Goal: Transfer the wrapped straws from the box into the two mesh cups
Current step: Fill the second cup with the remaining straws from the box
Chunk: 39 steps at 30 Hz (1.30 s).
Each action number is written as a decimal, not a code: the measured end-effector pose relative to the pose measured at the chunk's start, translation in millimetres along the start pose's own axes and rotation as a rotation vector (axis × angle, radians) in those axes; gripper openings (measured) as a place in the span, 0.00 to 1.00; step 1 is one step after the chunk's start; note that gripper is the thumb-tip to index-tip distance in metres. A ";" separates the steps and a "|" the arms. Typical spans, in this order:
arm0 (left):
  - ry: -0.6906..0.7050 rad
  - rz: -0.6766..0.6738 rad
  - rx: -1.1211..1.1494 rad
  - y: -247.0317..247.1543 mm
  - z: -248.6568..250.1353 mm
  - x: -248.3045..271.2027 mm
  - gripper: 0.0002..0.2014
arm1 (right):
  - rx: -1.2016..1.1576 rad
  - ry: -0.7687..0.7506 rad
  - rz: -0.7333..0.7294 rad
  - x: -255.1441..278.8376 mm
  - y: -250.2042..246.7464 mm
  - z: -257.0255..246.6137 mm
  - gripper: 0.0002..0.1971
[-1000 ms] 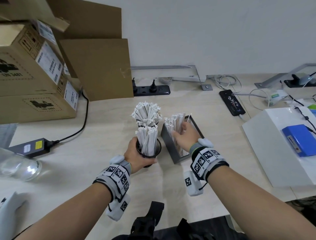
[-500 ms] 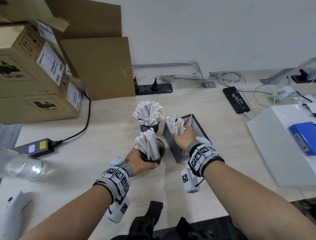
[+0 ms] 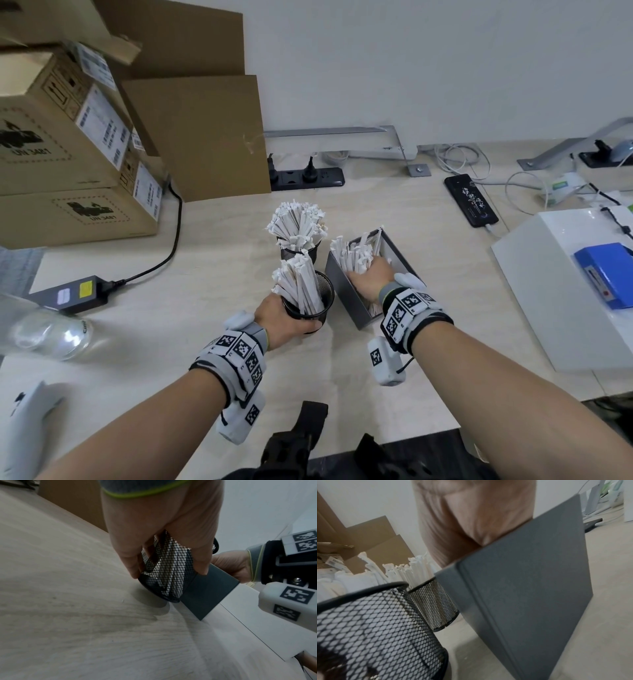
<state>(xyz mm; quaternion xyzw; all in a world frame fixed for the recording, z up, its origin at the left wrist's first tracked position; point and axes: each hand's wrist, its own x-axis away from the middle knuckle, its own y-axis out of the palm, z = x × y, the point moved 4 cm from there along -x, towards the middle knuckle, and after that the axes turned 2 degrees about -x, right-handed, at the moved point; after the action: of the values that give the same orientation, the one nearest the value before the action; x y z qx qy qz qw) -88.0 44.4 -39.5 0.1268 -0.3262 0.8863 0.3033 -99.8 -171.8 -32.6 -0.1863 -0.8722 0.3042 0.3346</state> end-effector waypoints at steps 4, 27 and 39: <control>0.008 -0.006 0.018 -1.7 4.2 0.9 0.17 | -0.040 -0.005 0.061 3.1 -12.4 -0.7 0.27; 0.064 0.036 0.025 -2.1 15.3 -0.1 0.44 | -0.839 -0.401 0.200 59.2 -66.0 -85.2 0.17; 0.115 0.021 0.075 -3.4 23.0 3.7 0.40 | -0.417 -0.567 0.169 74.6 -23.9 -72.5 0.17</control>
<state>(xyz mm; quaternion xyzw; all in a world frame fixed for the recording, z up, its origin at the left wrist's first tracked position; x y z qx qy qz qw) -88.3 33.1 -18.9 0.0834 -0.2758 0.9069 0.3073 -104.9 -120.8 61.0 -0.2304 -0.9551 0.1863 0.0078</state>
